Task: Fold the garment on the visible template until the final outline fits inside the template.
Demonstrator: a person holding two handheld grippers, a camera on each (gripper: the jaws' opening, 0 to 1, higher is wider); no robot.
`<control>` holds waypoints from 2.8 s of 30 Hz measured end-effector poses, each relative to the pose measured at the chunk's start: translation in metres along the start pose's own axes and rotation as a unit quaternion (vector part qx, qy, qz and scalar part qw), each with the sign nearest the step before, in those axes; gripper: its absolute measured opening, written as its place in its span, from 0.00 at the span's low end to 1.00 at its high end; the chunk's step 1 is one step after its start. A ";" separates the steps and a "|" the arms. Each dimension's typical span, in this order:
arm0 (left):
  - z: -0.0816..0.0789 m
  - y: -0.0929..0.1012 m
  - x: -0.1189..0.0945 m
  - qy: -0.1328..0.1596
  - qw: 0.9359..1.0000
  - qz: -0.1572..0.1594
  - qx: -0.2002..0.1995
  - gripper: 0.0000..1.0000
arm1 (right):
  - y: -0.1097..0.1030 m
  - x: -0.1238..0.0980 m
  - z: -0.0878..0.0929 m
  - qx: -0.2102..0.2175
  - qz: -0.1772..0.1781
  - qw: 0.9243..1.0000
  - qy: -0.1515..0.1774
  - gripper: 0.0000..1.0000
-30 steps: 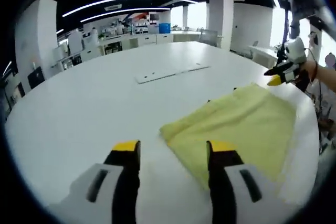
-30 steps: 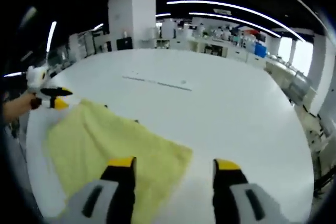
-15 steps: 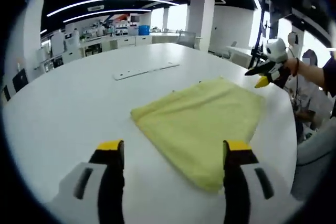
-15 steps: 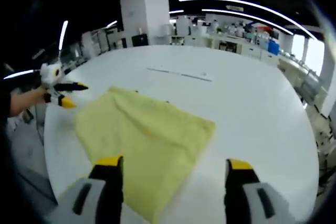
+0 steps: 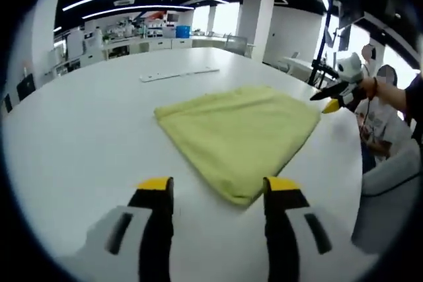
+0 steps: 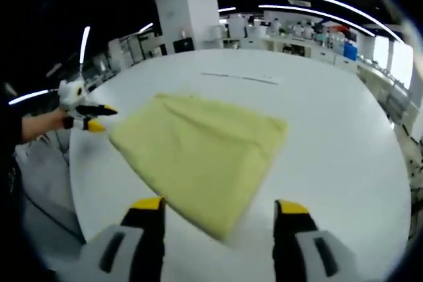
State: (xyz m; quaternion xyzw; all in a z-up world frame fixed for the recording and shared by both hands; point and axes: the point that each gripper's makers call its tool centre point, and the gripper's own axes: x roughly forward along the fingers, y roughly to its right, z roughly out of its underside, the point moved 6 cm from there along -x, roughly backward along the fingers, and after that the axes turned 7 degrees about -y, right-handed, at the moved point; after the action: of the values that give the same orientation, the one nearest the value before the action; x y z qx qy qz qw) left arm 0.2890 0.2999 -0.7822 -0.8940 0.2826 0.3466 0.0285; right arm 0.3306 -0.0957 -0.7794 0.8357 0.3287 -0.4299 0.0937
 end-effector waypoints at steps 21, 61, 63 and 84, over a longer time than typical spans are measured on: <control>0.021 0.018 0.003 -0.009 0.999 0.020 -0.036 0.11 | -0.003 0.000 0.024 0.005 0.010 1.000 0.010 0.16; 0.030 0.013 -0.006 -0.034 0.999 0.018 0.000 0.00 | 0.003 -0.006 0.028 0.021 0.027 0.999 0.012 0.00; 0.032 0.016 -0.007 -0.039 0.999 0.018 0.005 0.00 | 0.001 -0.008 0.030 0.021 0.026 0.999 0.010 0.00; 0.044 0.023 -0.016 -0.050 0.999 0.012 0.011 0.00 | -0.011 -0.015 0.045 0.025 0.016 1.000 0.004 0.00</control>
State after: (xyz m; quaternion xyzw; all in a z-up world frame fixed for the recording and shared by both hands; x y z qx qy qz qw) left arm 0.2413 0.2991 -0.8019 -0.8718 0.2955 0.3877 0.0479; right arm 0.2885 -0.1141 -0.7941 0.8446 0.3046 -0.4332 0.0783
